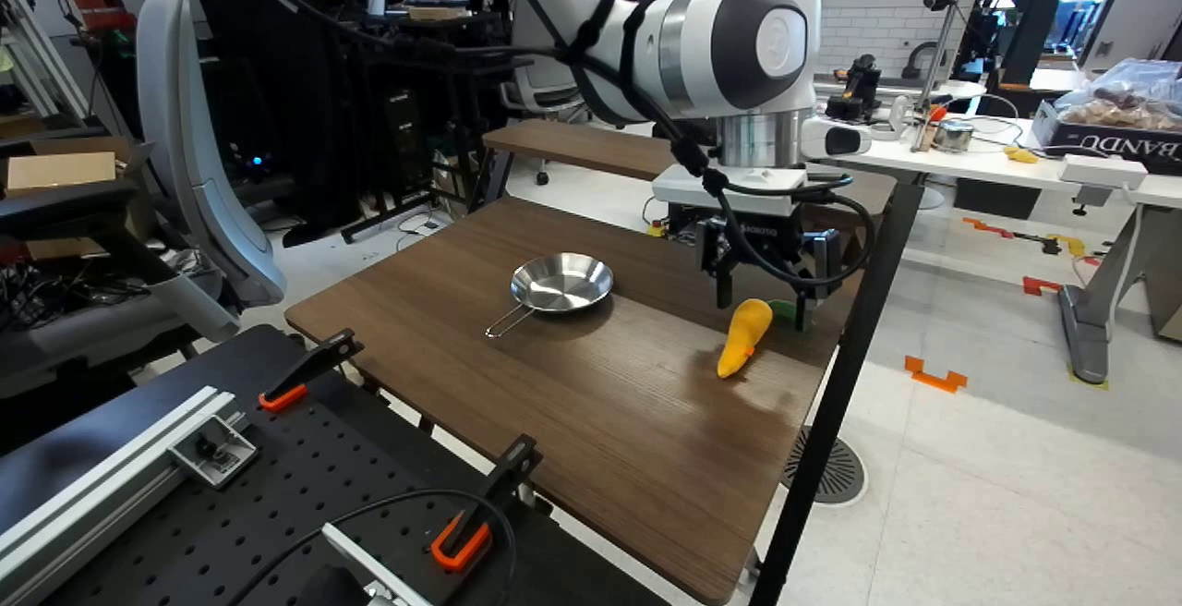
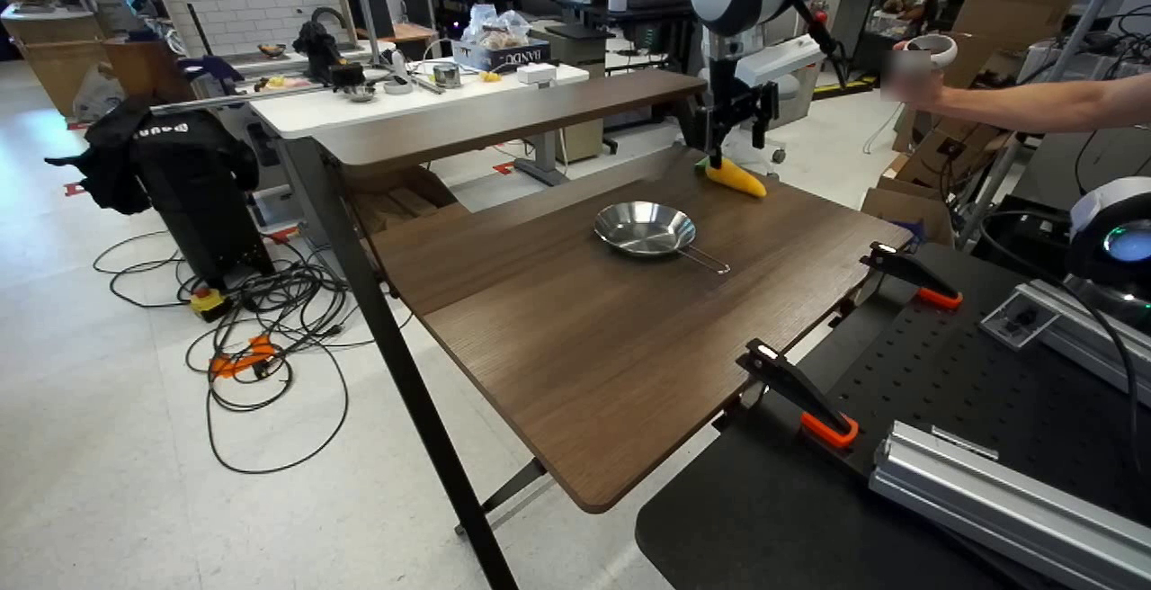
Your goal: Put the carrot plush on the pan
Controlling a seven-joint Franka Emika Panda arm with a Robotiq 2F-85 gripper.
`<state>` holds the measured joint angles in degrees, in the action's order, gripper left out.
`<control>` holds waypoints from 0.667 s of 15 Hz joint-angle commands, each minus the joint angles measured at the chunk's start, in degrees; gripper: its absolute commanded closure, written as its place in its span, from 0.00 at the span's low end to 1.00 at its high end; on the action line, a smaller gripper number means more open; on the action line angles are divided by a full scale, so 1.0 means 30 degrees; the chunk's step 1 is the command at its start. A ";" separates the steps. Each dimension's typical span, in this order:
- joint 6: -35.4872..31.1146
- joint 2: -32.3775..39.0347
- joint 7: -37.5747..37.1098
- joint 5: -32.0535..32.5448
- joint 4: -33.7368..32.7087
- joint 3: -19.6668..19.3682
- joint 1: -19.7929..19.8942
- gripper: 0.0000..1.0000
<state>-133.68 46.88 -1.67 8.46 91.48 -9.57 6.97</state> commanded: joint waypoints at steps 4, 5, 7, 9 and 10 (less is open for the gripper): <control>-0.2269 0.1140 0.0429 0.0400 0.0229 0.0144 -0.0254 0.00; -0.2535 0.1274 0.0452 0.0420 0.0302 0.0127 -0.0276 0.00; -0.3247 0.1523 0.0655 0.0358 0.0477 0.0169 -0.0189 0.26; -0.3815 0.1623 0.0799 0.0316 0.0600 0.0166 -0.0145 0.41; -0.4020 0.1619 0.0852 0.0309 0.0684 0.0148 -0.0134 0.49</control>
<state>-142.25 50.31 -0.31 8.60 93.53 -8.93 6.24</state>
